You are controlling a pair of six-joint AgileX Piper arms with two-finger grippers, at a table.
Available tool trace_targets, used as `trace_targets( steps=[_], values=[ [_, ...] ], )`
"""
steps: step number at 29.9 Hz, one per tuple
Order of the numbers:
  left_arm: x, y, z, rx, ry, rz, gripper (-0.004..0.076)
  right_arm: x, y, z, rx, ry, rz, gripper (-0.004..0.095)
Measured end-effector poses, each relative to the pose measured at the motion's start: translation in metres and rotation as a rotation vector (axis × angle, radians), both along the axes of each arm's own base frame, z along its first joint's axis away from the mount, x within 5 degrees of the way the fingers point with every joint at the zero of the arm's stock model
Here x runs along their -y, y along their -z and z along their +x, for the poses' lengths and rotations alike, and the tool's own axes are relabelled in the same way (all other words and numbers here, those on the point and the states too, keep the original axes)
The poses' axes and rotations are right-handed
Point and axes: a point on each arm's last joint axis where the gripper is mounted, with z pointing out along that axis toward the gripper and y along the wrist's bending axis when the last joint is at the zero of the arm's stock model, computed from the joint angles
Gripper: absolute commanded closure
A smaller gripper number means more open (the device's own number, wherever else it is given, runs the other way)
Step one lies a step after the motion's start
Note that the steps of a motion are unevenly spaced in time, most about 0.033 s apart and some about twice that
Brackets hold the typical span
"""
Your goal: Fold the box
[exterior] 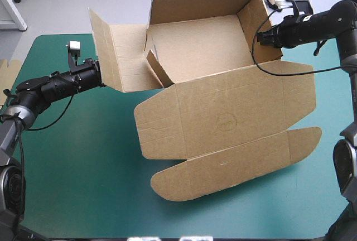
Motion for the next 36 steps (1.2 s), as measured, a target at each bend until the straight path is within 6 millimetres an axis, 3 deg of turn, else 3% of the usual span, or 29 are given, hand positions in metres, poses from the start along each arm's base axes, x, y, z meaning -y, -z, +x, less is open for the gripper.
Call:
trace_targets(
  steps=[5,12,15,20,24,32,36],
  values=[
    [0.016,-0.004,0.0,-0.006,0.043,-0.011,0.0316,0.001,0.006,0.004,-0.015,0.004,-0.008,0.0921],
    [0.041,-0.039,0.002,0.1,0.127,-0.014,0.0316,0.001,0.011,0.008,-0.031,0.009,-0.01,0.0921],
    [0.042,-0.051,0.003,0.119,0.132,-0.024,0.0315,0.001,0.013,0.009,-0.035,0.009,-0.01,0.0921],
    [0.042,-0.049,0.011,0.084,0.135,-0.045,0.0315,0.002,0.014,0.01,-0.035,0.012,-0.02,0.0921],
    [0.044,-0.059,0.013,0.103,0.141,-0.042,0.0315,0.003,0.014,0.01,-0.036,0.017,-0.025,0.0921],
    [0.067,-0.085,0.013,0.128,0.171,0.145,0.0315,0.002,0.015,0.01,-0.053,0.037,-0.021,0.0919],
    [0.07,-0.099,0.014,0.14,0.141,0.222,0.0315,-0.004,0.017,0.009,-0.065,0.048,-0.055,0.0919]
  ],
)
